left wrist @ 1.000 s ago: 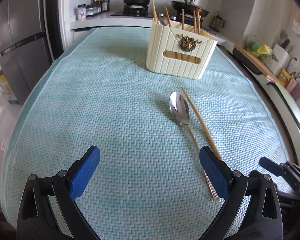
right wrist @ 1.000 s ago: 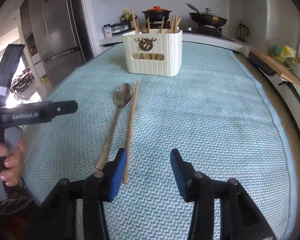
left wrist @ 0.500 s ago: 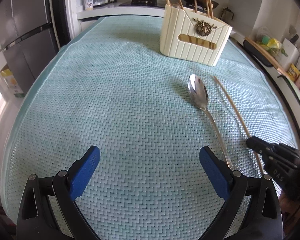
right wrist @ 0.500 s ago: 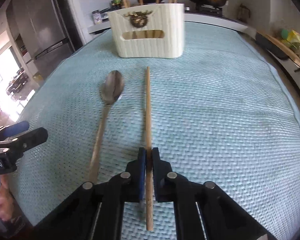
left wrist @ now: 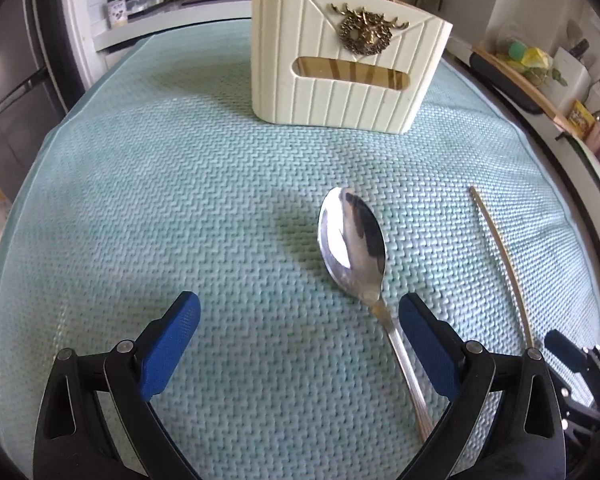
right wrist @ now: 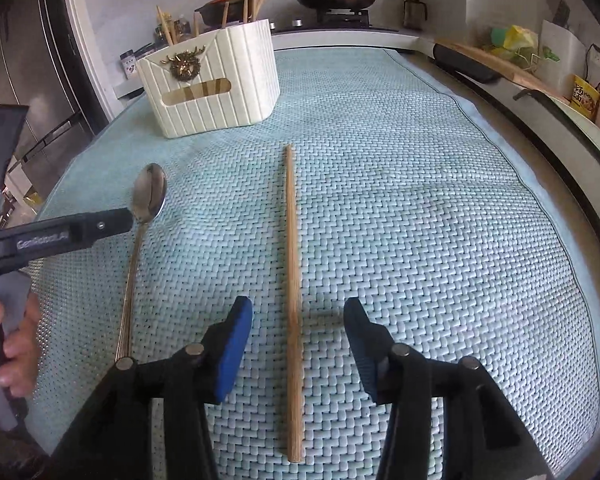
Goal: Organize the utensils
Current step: 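Move both open tools back toward the steel spoon and last chopstick, then close the left gripper on the steel spoon while the right gripper closes on the chopstick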
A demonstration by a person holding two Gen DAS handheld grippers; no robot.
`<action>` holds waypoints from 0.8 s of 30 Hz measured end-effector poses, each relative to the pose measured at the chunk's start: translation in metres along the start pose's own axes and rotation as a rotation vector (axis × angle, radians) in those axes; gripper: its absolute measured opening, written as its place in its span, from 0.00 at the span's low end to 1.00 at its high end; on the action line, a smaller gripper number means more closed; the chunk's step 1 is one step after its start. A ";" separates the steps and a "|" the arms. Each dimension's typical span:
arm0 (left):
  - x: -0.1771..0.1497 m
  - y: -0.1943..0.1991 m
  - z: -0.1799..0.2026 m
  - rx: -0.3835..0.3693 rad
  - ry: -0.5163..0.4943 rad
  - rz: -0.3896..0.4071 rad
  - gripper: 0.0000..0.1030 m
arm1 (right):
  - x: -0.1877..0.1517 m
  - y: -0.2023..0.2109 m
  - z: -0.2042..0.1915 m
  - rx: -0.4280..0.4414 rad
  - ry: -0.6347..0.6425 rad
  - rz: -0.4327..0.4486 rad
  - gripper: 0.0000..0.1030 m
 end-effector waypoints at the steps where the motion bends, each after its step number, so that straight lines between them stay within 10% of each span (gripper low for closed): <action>1: 0.004 -0.006 0.004 0.002 -0.007 -0.005 0.97 | 0.000 0.001 0.002 0.003 -0.007 0.003 0.48; 5: 0.013 -0.018 0.016 -0.026 -0.026 -0.002 0.87 | 0.002 0.008 0.015 0.000 -0.030 0.018 0.48; 8: 0.013 -0.013 0.029 -0.049 -0.098 0.030 0.41 | -0.002 0.014 0.025 -0.003 -0.049 0.024 0.48; 10: 0.011 -0.011 0.032 -0.084 -0.106 0.024 0.39 | -0.004 0.016 0.028 -0.006 -0.060 0.027 0.48; 13: 0.015 0.003 0.029 -0.148 -0.089 0.043 0.02 | -0.007 0.018 0.033 0.000 -0.076 0.027 0.48; 22: 0.015 0.010 0.016 -0.162 -0.079 0.009 0.08 | -0.010 0.026 0.039 0.004 -0.088 0.041 0.48; 24: 0.015 0.013 0.012 -0.180 -0.058 0.011 0.47 | -0.009 0.028 0.038 0.002 -0.086 0.046 0.48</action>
Point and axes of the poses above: each gripper's, at about its wrist camera, not at the fingertips, and y roughly against the way its jaws point, z to its right, x to its top, the point moved 9 cm from there along -y, roughly the way its jaws point, and after that the axes turned 8 degrees about y, right-handed, at the moved point
